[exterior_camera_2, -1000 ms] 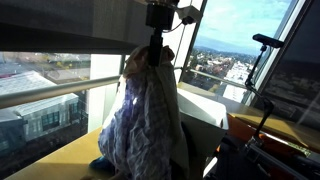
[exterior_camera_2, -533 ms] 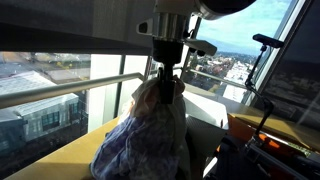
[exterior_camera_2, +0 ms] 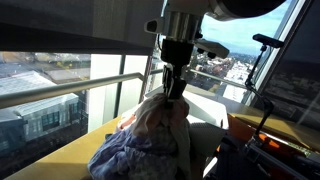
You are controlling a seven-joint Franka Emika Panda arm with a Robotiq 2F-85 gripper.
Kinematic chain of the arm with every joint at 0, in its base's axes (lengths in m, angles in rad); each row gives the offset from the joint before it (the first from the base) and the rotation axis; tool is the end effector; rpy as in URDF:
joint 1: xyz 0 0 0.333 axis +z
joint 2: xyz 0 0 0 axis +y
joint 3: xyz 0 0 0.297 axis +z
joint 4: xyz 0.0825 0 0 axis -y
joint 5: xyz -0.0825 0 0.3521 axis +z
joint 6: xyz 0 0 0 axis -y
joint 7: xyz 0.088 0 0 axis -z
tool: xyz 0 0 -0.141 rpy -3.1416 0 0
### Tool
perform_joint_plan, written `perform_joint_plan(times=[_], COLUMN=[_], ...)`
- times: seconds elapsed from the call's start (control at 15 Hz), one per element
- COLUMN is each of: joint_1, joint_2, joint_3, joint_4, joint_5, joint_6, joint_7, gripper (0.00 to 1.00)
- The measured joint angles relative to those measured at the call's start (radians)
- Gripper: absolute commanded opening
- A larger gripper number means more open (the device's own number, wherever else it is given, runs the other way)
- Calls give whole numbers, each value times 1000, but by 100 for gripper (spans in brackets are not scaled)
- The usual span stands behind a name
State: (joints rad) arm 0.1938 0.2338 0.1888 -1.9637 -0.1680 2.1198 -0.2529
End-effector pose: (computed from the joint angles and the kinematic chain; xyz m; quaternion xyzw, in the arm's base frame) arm 0.5250 0.1955 0.3183 0.9333 0.3540 -0.0326 0.0504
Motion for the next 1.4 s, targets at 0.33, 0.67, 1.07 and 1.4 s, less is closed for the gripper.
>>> perform_joint_plan(times=[0.33,0.67,1.07,1.4], joint_1=[-66,-211,-317,-323], joint_2=[-58,-55,-28,-52], joint_3=[-47,-166,-225,-232], joint_4=[73,118,-16,-297], joint_5=[1,1,31,38], joint_6=[-7,0,136,453], joint_7=[-24,-102,-150,-148], gripper=[100,100,100,100])
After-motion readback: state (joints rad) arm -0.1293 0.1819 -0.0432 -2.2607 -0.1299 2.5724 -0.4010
